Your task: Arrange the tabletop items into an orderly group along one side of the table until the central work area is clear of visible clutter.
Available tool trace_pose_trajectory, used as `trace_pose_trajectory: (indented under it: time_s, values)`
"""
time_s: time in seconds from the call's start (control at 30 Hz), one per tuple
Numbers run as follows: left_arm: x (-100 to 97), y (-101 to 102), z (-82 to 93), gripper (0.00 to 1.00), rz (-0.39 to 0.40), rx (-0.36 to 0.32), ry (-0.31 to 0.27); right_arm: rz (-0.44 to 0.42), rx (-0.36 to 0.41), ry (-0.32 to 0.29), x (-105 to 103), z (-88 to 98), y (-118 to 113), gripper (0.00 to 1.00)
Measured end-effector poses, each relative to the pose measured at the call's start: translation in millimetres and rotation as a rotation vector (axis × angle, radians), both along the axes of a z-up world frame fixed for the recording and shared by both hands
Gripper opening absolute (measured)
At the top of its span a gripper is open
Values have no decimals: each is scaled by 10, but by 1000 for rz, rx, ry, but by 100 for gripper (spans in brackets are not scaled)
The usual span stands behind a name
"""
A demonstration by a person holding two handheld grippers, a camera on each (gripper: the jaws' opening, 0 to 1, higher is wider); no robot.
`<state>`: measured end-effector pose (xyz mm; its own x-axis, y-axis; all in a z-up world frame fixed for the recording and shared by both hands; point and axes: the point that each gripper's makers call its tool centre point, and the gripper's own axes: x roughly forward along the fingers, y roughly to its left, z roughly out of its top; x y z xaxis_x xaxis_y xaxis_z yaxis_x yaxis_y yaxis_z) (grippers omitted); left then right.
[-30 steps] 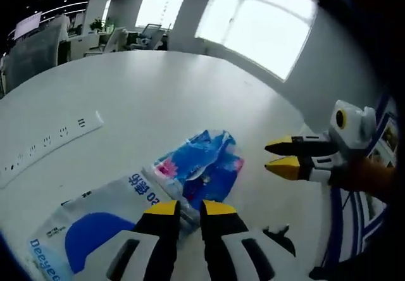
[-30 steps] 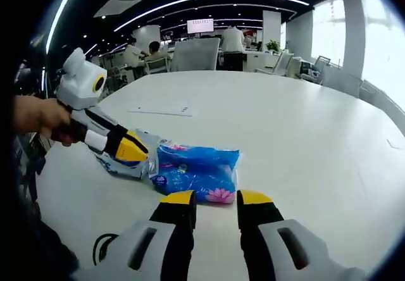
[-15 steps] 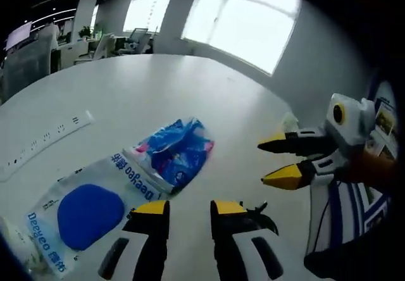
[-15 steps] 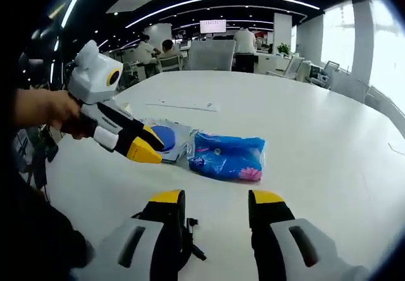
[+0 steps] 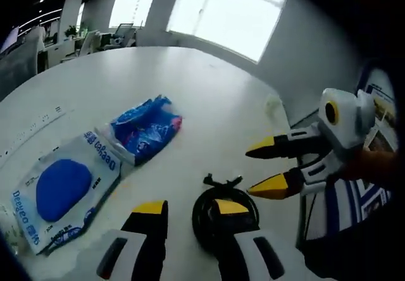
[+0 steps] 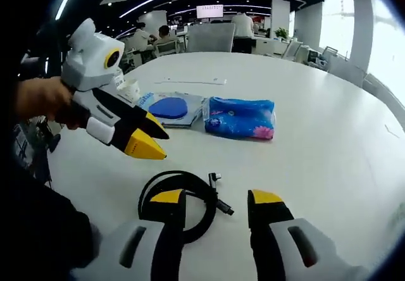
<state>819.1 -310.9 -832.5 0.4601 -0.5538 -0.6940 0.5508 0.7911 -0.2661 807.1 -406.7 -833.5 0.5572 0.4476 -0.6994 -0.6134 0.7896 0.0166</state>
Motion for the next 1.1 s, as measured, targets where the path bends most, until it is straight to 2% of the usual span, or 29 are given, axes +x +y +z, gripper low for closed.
trace_pose_trajectory:
  time_s: [0.1,0.17,0.27,0.43,0.5,0.57,0.67,0.8,1.1]
  values:
    - [-72,-76,-57,26,-22,7,9,-22,26,22,-84,-34,10,30]
    - [-125,-125,-82,26,-36,15,13,-26,4,24,-130,-93,-17,28]
    - [-167,-170,-128,26,-47,16,17,-43,37,51,-195,-143,5,24]
    - [-222,-227,-223,25,-50,27,25,-56,44,75,-232,-246,26,22]
    - [-206,-212,-243,25,-31,55,6,-66,39,77,-218,-294,22,19]
    - [-199,-226,-248,24,-28,55,-3,-79,41,81,-212,-327,17,15]
    - [-181,-230,-329,24,-21,78,-2,-137,42,83,-193,-394,-34,9]
    - [-154,-213,-389,19,-5,83,1,-169,62,97,-212,-429,-29,8]
    - [-148,-220,-474,19,-11,96,4,-190,76,125,-218,-481,19,6]
